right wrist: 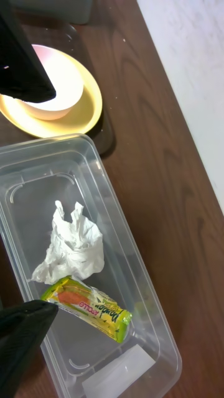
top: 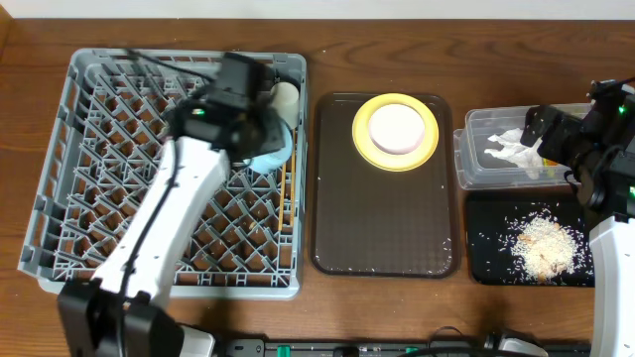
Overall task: Sort waste into correct bins and load items into the dishwasher rack
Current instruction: 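Move the left gripper to the pink bowl on the yellow plate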
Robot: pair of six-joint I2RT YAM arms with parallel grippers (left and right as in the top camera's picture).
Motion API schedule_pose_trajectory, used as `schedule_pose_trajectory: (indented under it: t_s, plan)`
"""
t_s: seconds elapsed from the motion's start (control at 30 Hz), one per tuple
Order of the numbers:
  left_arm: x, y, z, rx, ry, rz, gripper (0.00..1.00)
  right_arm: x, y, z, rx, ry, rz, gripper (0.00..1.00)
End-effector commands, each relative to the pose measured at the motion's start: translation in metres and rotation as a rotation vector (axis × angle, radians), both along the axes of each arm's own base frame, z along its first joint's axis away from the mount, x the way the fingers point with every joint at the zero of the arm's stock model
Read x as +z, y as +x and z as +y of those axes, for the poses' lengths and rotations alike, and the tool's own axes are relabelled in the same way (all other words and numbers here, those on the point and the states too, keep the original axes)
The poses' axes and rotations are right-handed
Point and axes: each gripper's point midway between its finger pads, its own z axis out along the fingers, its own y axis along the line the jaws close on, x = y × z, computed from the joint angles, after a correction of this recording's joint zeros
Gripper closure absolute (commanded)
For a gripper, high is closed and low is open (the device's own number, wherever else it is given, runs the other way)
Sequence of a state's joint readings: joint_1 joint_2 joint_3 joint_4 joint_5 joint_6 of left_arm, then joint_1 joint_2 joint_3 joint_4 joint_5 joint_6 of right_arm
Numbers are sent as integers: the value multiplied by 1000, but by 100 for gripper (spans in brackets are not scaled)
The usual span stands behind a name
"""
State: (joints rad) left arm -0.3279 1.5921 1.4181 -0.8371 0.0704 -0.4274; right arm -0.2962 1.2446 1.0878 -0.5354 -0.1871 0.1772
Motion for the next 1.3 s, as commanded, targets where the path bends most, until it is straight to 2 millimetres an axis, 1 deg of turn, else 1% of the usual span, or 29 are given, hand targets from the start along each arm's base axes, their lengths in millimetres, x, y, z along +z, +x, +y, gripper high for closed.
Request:
schedule_pose_trajectory:
  t_s: [0.0,0.07,0.13,0.3,0.4,0.47,0.53,0.57,0.67,0.73,0.8,0.9,1.0,1.17,1.27]
  plan:
    - [13,3,-35,-114,-2,-91,70,8,2,-1,6,-11,-19,1]
    - [22,8,-60,-163,-29,-155,68,8,2,-1,6,-11,-19,1]
    - [26,10,-81,-204,-49,-191,63,8,2,-1,6,-11,-19,1]
    - [29,20,-117,-252,-64,-168,60,8,2,-1,6,-11,-19,1]
    - [17,26,-132,-273,-39,-109,60,8,2,-1,6,-11,-19,1]
    - [0,28,-142,-283,-27,-77,66,8,2,-1,6,-11,-19,1]
    - [-23,27,-149,-286,-11,-31,73,8,2,-1,6,-11,-19,1]
    - [-32,26,-150,-285,-4,-12,75,8,2,-1,6,-11,-19,1]
    - [-61,24,-155,-277,16,48,85,8,2,-1,6,-11,-19,1]
    - [-76,23,-158,-259,20,78,89,8,2,-1,6,-11,-19,1]
    - [-90,24,-164,-266,26,90,89,8,2,-1,6,-11,-19,1]
    - [-104,25,-171,-277,31,97,91,8,2,-1,6,-11,-19,1]
    - [-114,29,-176,-278,28,91,91,8,2,-1,6,-11,-19,1]
    - [-126,37,-181,-278,19,77,91,8,2,-1,6,-11,-19,1]
    - [-133,37,-182,-278,23,84,91,8,2,-1,6,-11,-19,1]
